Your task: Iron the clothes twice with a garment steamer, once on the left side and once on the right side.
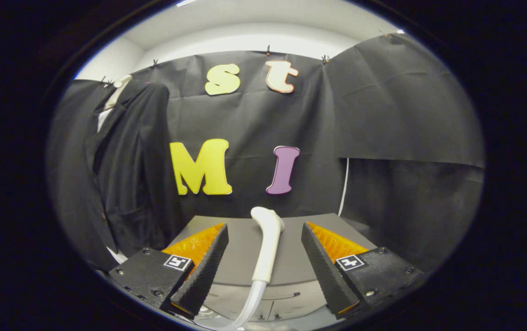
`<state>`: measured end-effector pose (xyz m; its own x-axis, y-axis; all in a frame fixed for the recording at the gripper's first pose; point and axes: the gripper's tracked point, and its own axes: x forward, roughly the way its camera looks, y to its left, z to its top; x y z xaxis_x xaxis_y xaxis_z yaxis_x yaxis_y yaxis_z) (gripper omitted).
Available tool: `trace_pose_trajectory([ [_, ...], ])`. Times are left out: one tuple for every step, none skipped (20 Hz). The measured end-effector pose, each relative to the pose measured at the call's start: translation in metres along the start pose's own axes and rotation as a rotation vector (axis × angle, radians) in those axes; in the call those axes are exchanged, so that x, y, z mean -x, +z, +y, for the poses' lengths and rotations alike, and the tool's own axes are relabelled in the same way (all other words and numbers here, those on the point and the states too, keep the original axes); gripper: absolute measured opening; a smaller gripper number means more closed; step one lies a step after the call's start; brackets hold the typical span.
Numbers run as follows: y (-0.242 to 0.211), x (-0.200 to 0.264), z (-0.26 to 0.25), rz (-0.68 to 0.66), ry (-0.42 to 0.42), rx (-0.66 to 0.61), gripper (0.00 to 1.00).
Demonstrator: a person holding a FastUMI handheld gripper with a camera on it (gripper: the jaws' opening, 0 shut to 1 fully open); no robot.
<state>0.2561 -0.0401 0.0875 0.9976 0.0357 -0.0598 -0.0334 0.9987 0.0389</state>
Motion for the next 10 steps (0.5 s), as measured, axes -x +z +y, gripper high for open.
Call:
trace_pose_trajectory([
  [0.001,-0.021,-0.004,0.019,0.004,0.013,0.99],
  [0.002,-0.04,-0.008,0.04,0.005,0.034,0.99],
  [-0.001,-0.059,-0.011,0.062,0.009,0.051,0.99],
  [-0.007,-0.075,-0.012,0.093,0.016,0.061,0.99],
  [-0.017,-0.091,-0.011,0.138,0.024,0.063,0.99],
  [-0.029,-0.104,-0.009,0.182,0.041,0.054,0.99],
  [-0.04,-0.117,-0.009,0.221,0.056,0.046,0.99],
  [-0.05,-0.128,-0.009,0.261,0.062,0.044,0.99],
  [-0.064,-0.137,-0.011,0.3,0.065,0.049,1.0],
  [-0.075,-0.143,-0.012,0.334,0.066,0.049,1.0],
])
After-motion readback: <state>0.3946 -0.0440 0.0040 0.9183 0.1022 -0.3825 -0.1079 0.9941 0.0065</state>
